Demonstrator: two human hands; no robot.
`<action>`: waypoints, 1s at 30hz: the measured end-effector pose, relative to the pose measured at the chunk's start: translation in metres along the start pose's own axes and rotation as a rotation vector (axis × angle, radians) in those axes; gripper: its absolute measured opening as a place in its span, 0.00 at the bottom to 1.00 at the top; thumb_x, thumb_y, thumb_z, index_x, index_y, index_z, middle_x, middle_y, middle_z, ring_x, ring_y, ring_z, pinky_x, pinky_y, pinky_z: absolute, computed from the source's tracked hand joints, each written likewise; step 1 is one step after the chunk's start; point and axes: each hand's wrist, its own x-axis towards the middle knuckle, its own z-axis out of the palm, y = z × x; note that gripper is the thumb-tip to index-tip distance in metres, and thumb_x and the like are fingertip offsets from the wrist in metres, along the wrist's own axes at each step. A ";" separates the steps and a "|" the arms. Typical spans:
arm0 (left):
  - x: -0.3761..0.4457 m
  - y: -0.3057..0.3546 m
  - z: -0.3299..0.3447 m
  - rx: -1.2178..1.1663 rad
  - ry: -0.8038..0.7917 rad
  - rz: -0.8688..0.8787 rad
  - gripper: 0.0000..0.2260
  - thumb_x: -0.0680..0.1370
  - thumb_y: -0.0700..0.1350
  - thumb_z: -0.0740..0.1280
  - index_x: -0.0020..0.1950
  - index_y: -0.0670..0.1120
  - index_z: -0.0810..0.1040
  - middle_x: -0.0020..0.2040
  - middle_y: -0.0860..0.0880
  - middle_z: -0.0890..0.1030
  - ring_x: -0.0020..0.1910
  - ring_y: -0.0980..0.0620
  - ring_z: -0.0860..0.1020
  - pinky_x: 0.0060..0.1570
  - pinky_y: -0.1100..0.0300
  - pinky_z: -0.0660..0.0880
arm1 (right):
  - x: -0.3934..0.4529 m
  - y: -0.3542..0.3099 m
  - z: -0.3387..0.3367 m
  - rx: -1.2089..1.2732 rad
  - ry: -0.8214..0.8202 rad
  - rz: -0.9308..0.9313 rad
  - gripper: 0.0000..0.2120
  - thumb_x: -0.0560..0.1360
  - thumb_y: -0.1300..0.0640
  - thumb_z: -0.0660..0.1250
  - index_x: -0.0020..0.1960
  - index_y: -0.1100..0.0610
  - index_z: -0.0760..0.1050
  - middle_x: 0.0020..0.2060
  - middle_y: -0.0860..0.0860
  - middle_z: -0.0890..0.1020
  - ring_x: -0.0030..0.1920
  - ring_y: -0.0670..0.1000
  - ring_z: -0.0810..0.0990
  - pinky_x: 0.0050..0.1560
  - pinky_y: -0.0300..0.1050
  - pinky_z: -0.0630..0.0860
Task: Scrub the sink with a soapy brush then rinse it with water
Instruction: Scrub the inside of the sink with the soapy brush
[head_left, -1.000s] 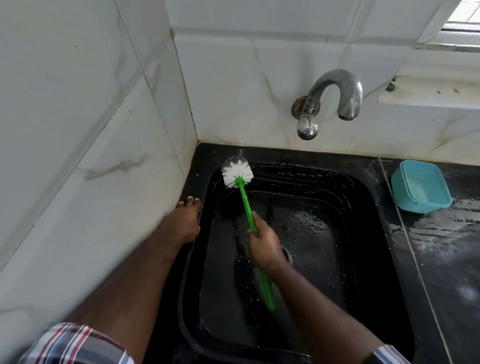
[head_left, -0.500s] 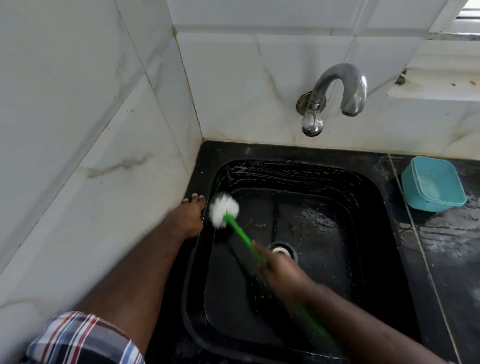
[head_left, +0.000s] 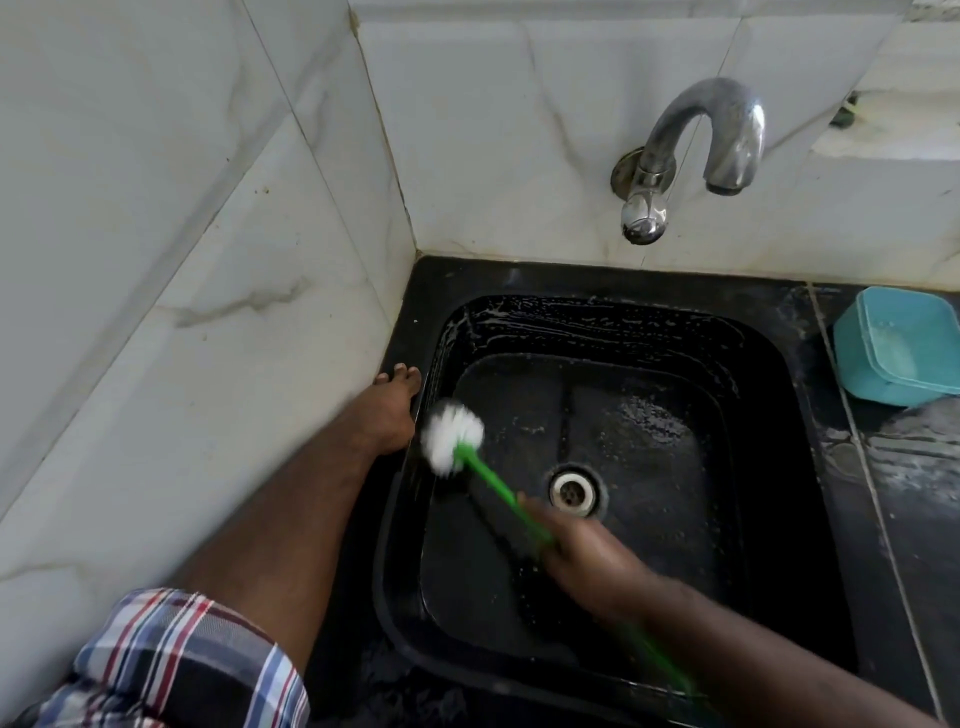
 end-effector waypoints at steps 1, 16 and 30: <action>-0.001 0.000 -0.001 -0.001 -0.003 -0.003 0.34 0.78 0.36 0.59 0.82 0.48 0.49 0.81 0.47 0.48 0.79 0.44 0.53 0.76 0.53 0.55 | 0.030 -0.006 -0.006 0.035 0.081 0.060 0.30 0.78 0.59 0.59 0.78 0.45 0.58 0.55 0.50 0.80 0.43 0.42 0.81 0.41 0.29 0.75; -0.003 0.003 -0.002 -0.008 -0.016 -0.017 0.35 0.78 0.35 0.59 0.82 0.48 0.48 0.82 0.48 0.46 0.80 0.45 0.51 0.77 0.51 0.55 | 0.039 -0.020 -0.020 0.277 -0.093 0.230 0.14 0.75 0.68 0.57 0.52 0.56 0.77 0.30 0.49 0.76 0.22 0.42 0.72 0.23 0.38 0.69; -0.002 0.004 0.000 -0.005 -0.002 -0.014 0.35 0.78 0.38 0.62 0.82 0.48 0.49 0.82 0.47 0.47 0.80 0.44 0.52 0.77 0.51 0.56 | 0.045 -0.049 -0.039 -0.278 -0.225 0.208 0.15 0.76 0.61 0.59 0.61 0.58 0.74 0.49 0.57 0.83 0.49 0.57 0.83 0.48 0.50 0.80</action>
